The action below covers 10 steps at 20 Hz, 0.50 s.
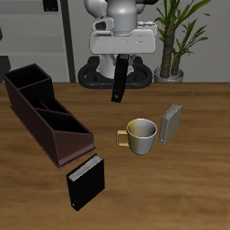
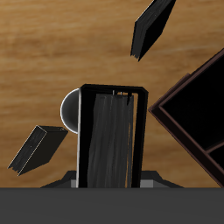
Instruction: Place the left black book into the right desk caddy's right compartment
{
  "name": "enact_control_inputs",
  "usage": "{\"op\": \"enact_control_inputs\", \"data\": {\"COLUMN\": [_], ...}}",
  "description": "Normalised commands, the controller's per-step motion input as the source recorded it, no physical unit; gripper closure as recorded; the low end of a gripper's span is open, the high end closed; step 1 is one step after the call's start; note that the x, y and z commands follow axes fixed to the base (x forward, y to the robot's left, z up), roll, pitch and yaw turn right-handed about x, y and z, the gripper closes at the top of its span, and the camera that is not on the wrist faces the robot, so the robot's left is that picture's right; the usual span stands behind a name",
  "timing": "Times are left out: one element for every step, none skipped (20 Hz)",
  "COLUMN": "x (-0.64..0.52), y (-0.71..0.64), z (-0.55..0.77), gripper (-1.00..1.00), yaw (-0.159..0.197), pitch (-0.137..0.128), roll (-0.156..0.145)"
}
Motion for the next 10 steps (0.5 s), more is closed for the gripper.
{"op": "enact_control_inputs", "data": {"x": [-0.54, -0.26, -0.17, -0.36, -0.34, -0.24, -0.24, -0.27, -0.21, -0.3], "y": [-1.07, -0.75, -0.33, -0.58, -1.0, -0.71, -0.56, -0.71, -0.4, -0.74], "z": [0.08, -0.08, -0.03, -0.04, -0.03, -0.01, -0.07, -0.02, 0.07, 0.04], "gripper": [1.0, 1.0, 1.0, 1.0, 1.0, 1.0, 1.0, 1.0, 1.0, 1.0], "yaw": [-0.043, -0.103, -0.016, 0.029, -0.019, -0.074, -0.014, -0.064, 0.025, -0.015], "pitch": [-0.059, 0.084, 0.016, -0.021, -0.03, -0.008, 0.05, 0.041, -0.07, -0.003], "roll": [-0.024, -0.072, 0.012, 0.046, -0.126, -0.055, 0.057, -0.028, -0.062, 0.014]}}
